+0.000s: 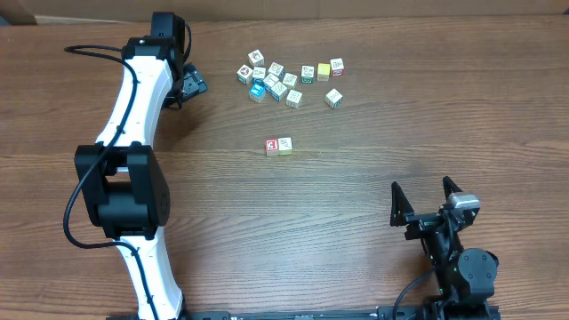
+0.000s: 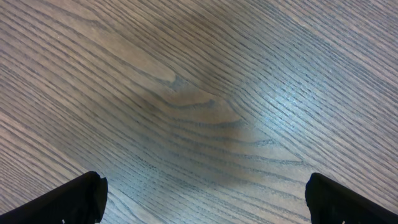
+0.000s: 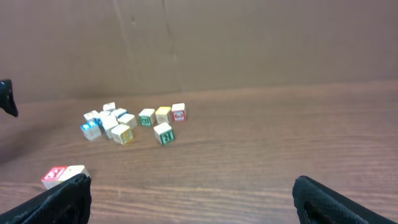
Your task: Form a horizontal line
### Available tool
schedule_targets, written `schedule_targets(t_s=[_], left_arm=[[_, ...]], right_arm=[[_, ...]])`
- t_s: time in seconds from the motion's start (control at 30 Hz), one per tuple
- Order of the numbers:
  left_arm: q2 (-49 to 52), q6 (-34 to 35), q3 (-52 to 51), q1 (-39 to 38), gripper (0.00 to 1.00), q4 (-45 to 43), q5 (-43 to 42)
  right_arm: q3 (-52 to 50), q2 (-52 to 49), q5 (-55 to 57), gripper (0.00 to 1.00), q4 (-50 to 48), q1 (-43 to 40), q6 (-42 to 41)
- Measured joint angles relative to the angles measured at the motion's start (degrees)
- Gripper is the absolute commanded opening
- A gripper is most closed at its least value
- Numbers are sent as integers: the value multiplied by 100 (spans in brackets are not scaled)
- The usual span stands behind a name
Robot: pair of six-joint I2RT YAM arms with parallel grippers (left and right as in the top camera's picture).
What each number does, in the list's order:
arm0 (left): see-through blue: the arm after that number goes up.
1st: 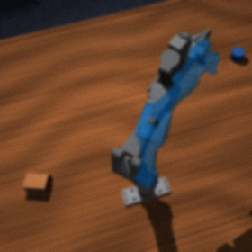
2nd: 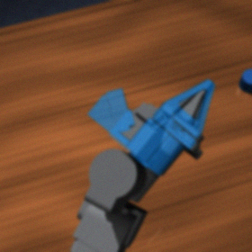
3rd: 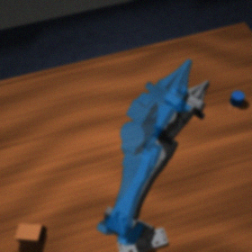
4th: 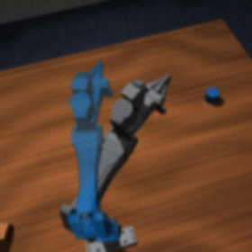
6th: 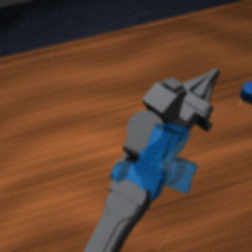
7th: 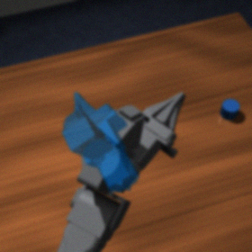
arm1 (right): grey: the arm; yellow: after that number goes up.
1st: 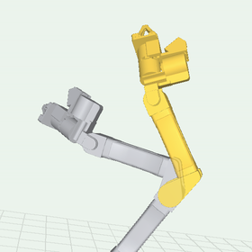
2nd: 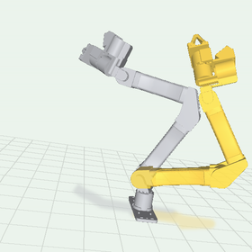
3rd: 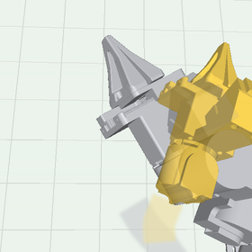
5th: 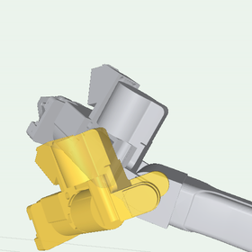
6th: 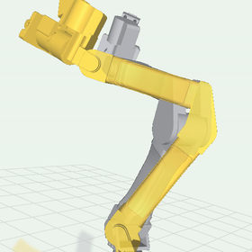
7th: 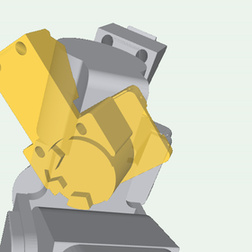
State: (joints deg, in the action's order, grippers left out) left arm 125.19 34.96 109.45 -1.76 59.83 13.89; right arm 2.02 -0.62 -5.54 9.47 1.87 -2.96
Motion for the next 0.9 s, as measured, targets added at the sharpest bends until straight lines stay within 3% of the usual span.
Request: schedule_targets(t_s=[0.33, 0.9], left_arm=[[0, 0, 0, 0, 100, 0, -2], [0, 0, 0, 0, 100, -2, -2]], right_arm=[[1064, -216, -4, 100, 1261, 0, -2], [1064, -1069, -310, 100, 885, -2, -2]])
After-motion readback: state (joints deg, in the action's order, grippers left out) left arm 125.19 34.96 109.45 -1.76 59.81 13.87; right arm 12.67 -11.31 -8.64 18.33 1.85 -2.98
